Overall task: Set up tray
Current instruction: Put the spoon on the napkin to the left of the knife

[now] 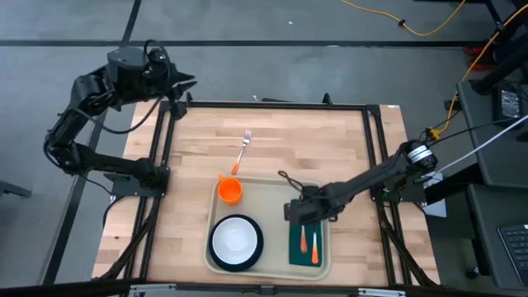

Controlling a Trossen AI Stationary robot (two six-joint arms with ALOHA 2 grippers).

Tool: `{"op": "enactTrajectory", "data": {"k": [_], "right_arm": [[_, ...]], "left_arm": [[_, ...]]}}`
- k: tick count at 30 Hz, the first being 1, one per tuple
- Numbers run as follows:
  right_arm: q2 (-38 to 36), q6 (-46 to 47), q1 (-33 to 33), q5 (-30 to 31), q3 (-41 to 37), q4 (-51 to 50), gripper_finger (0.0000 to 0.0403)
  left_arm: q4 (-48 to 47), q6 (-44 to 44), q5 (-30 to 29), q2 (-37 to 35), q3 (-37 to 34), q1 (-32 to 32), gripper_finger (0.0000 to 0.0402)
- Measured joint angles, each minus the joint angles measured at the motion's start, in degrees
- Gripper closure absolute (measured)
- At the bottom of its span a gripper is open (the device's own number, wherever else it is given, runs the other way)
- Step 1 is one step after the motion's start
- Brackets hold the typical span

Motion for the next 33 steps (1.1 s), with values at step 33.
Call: {"op": "enactTrajectory", "data": {"k": [33], "right_arm": [[7.57,5.91,2.64,-4.33,0.04,0.67,0.0388]], "left_arm": [[-0.8,-1.66,5.37,0.94,-0.02,-0.11,0.0341]]}}
